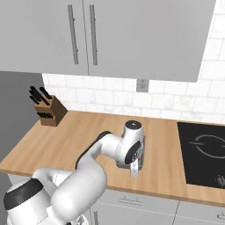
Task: Take the meat container that has the chicken drumstick and place it on the second highest rack of the freezer. Then take the vegetable container that has the carrot and lemon and place it on the highest rack of the freezer.
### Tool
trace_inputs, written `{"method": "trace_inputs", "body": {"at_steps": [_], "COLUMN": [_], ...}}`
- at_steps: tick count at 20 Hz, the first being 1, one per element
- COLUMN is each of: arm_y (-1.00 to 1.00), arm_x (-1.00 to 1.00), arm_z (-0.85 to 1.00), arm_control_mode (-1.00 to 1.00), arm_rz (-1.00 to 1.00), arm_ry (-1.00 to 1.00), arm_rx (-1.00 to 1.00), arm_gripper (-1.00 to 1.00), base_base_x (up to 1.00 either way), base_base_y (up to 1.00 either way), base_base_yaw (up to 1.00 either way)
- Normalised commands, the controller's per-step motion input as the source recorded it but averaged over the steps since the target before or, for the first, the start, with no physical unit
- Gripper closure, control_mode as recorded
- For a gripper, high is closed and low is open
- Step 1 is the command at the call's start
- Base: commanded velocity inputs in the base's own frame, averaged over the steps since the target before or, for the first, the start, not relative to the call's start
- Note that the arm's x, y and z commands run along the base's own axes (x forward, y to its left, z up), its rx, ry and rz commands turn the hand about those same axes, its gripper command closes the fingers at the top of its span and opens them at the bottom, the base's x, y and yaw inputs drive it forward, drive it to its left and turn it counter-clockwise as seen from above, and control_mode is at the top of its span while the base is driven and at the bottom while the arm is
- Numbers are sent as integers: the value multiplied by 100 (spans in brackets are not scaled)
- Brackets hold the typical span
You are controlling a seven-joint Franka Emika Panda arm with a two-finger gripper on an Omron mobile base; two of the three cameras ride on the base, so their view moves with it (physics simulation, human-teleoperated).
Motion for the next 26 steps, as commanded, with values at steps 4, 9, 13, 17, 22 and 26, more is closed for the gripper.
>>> {"method": "trace_inputs", "body": {"at_steps": [4,9,13,17,22,26], "arm_y": [0,0,2,4,6,3], "arm_x": [11,0,1,0,1,0], "arm_z": [-5,-32,-32,-18,-14,-21], "arm_control_mode": [-100,-100,-100,-100,-100,-100], "arm_rz": [0,0,0,0,0,0], "arm_ry": [12,4,1,2,4,3], "arm_rx": [0,0,0,0,0,0], "arm_gripper": [-100,-100,-100,-100,-100,-100], "base_base_x": [0,0,0,0,0,0], "base_base_y": [0,0,0,0,0,0], "base_base_yaw": [0,0,0,0,0,0]}}
